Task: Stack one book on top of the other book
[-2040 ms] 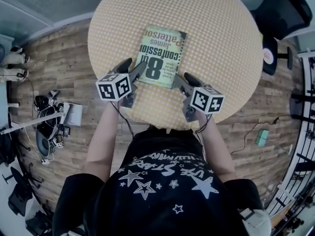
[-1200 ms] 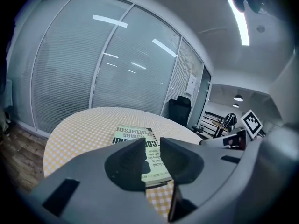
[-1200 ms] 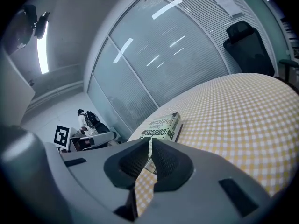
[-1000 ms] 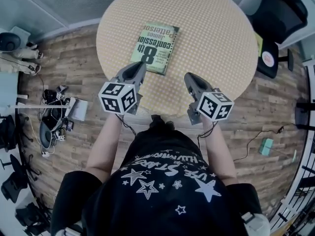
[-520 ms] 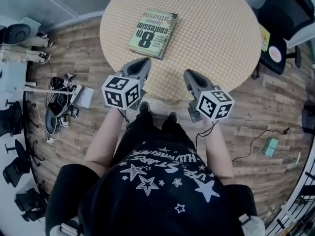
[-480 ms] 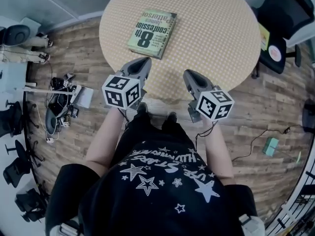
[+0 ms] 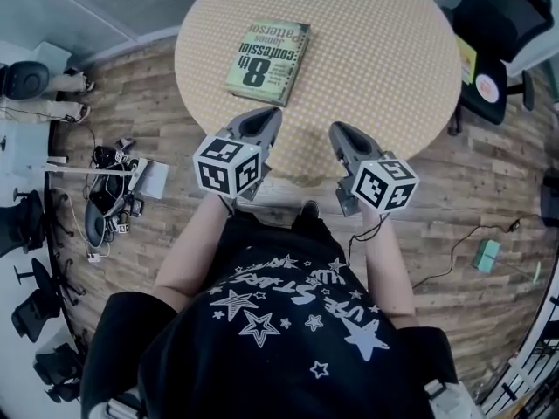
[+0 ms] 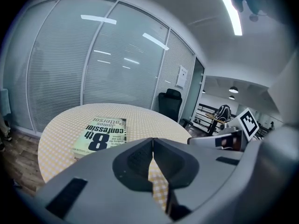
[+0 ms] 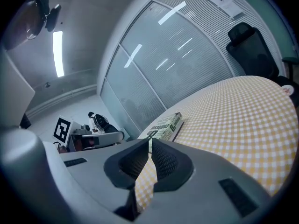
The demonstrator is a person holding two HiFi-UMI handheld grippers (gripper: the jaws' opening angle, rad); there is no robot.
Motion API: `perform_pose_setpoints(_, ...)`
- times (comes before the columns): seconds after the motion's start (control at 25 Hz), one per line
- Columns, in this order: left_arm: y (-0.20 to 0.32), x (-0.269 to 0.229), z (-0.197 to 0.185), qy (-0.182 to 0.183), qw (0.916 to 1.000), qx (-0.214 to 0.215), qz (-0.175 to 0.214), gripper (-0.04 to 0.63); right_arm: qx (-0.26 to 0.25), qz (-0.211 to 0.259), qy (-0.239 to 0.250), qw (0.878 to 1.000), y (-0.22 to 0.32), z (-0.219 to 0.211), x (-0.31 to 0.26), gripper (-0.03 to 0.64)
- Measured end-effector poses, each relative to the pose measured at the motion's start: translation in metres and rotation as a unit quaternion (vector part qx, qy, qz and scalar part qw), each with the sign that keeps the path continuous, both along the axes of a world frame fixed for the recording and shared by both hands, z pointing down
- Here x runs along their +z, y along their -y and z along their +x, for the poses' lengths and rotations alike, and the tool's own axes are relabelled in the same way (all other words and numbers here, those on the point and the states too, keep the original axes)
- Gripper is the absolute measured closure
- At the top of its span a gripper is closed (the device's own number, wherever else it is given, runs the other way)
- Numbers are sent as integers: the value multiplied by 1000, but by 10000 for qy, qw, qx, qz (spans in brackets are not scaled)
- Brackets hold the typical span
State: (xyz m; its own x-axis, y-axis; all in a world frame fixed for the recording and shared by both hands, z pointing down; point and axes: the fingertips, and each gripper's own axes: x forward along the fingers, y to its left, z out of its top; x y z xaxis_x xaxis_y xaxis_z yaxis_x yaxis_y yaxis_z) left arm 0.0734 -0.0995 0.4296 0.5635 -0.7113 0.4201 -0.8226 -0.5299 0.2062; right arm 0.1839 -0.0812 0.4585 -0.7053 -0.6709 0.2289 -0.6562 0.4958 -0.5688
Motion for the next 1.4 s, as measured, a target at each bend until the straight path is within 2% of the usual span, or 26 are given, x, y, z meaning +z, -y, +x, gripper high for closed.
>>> perform_pose_setpoints(0.2, 11, 3, -32, -149, 9998, 137, -95, 584, 146, 25, -87, 9999, 11, -32, -8, 578)
perform_pose_setpoints(0.4, 22, 7, -63, -209, 9981, 552, -200, 584, 532, -16, -176, 9984, 22, -64, -14, 578)
perform_pose_setpoints(0.76, 43, -5, -117, -535, 9935, 1006, -50, 584, 1163, 78, -553, 9916, 30, -115, -25, 578)
perform_pose_setpoints(0.96, 48, -10, -145, -680, 9892, 1299, 38, 584, 1568, 193, -575, 9858, 34, -139, -33, 578)
perform_pose_setpoints(1.4, 33, -26, -230, -943, 9814, 1668, 90, 584, 1849, 238, -735, 9797, 19, -236, -48, 578)
